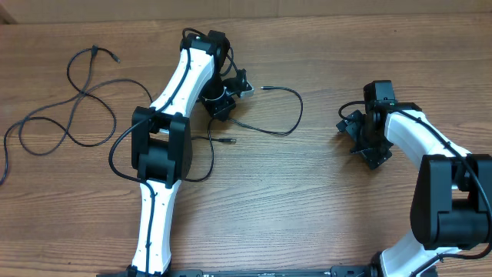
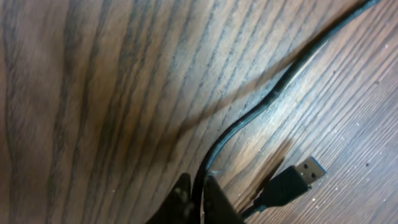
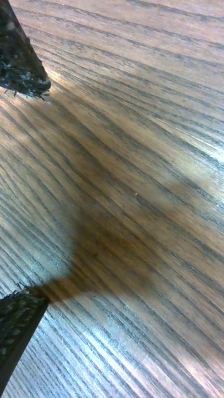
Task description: Untangle cables
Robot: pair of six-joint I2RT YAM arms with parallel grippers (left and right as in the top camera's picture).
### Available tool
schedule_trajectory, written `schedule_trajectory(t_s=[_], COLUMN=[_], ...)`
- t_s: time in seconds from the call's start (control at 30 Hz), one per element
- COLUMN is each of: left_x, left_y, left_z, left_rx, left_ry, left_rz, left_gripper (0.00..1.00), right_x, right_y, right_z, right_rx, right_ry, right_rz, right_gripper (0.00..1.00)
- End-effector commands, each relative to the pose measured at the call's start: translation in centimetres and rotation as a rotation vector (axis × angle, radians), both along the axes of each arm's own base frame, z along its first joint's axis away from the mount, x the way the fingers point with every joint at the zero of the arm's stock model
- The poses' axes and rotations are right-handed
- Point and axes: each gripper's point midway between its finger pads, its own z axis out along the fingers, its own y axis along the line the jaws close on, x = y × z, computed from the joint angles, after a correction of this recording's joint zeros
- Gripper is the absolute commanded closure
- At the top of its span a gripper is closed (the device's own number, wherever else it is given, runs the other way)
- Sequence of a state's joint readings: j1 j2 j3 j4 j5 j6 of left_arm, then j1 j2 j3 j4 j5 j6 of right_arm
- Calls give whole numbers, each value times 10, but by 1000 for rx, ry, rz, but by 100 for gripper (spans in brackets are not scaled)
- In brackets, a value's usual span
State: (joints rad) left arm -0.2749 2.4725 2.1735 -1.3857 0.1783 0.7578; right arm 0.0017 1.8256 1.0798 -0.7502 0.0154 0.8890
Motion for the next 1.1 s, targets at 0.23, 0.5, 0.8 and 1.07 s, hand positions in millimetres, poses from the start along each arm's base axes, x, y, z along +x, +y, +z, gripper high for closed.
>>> schedule_trajectory(t_s=[0.23,0.5,0.8,1.07], left_x=[-7,-12,5,60], left_y=[4,10,5,-9], left_z=[-5,-4,1,73], left_rx=[42,73,67,-9], left_ry=[26,44,-11,-217], left_rz=[-5,-9,100,371], left_gripper=[69,83,96,96], right_x=[-18,-17,-17,-17], right_y=[-3,-3,-3,-3], right_z=[-23,-23,-23,-23], right_rx=[-9,-10,-10,-9], right_ry=[69,65,66,66], right_rz=[0,0,0,0], right_gripper=[0,0,0,0])
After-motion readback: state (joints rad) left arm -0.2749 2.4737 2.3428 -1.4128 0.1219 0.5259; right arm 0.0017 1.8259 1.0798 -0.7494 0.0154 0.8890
